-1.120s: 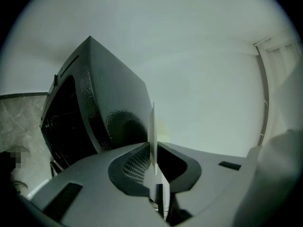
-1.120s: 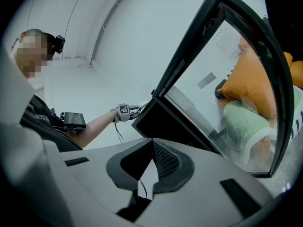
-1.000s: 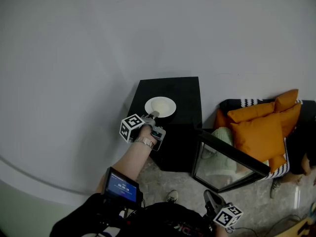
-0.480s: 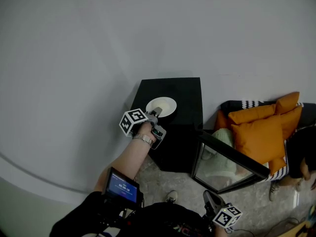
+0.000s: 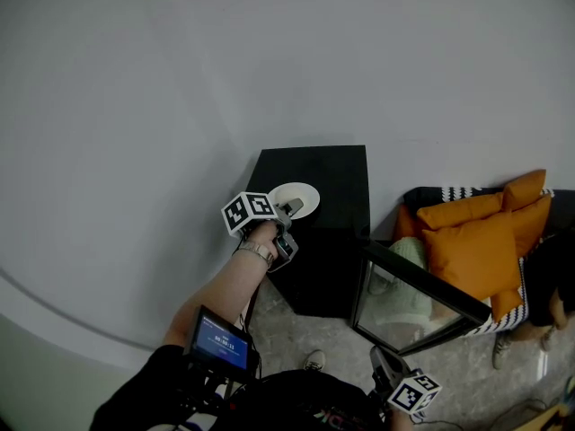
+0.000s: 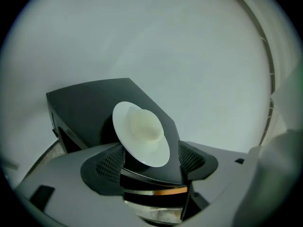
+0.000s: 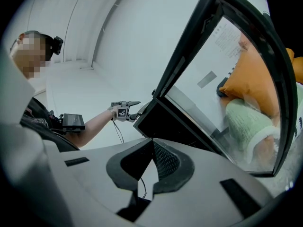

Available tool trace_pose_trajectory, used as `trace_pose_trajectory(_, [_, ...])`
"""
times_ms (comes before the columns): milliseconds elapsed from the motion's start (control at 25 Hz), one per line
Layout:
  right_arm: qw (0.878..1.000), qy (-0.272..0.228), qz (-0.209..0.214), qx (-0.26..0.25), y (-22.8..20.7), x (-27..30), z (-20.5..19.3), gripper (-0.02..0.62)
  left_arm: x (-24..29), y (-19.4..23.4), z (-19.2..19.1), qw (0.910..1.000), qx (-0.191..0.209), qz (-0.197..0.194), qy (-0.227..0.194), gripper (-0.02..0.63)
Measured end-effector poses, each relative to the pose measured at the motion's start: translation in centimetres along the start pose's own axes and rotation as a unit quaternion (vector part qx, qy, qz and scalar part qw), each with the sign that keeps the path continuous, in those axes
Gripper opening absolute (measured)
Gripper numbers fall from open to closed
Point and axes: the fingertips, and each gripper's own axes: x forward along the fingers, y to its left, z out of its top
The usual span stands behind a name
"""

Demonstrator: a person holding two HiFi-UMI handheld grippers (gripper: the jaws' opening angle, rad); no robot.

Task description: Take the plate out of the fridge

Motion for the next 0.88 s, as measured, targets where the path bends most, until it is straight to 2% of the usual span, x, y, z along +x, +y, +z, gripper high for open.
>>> trace_pose_trajectory(120, [1.0,-0.008,0.0,0.007,-0.2,-0.4,0.1,0.008,1.0,-1.1,-0.4,0.9983,0.049,0.001,0.033,0.399])
trace_pose_trajectory(200, [1.0,-0.012,-0.001,0.008,0.0,-0.7,0.3,0.008,1.4,-1.9,-0.8,0.9953,0.082,0.003,0.052,0.419])
trace_pose_trajectory(360, [1.0,-0.022,-0.009,0.01,-0.2,-1.2,0.6,0.008,2.0,-2.1,-1.6,0.9856,0.153,0.013,0.072,0.42])
trace_pose_trajectory(520, [0.999,-0.031,-0.015,0.019,-0.7,-1.5,0.8,0.008,1.8,-1.8,-1.8,0.9805,0.182,0.008,0.074,0.419])
trace_pose_trajectory(600, [0.999,-0.03,-0.014,0.021,-0.8,-1.5,0.8,0.008,1.6,-1.8,-2.2,0.975,0.208,0.005,0.078,0.417])
trace_pose_trajectory(680, [0.999,-0.026,-0.011,0.021,-0.6,-1.2,0.8,0.008,1.3,-1.7,-2.9,0.9634,0.253,0.008,0.089,0.417])
trace_pose_trajectory(800, [1.0,-0.02,-0.005,0.019,-0.4,-0.7,0.8,0.008,1.2,-1.5,-4.0,0.9341,0.34,0.022,0.108,0.417])
trace_pose_trajectory(880, [1.0,-0.017,-0.002,0.019,-0.2,-0.5,0.8,0.008,1.1,-1.4,-4.5,0.9171,0.38,0.03,0.115,0.417])
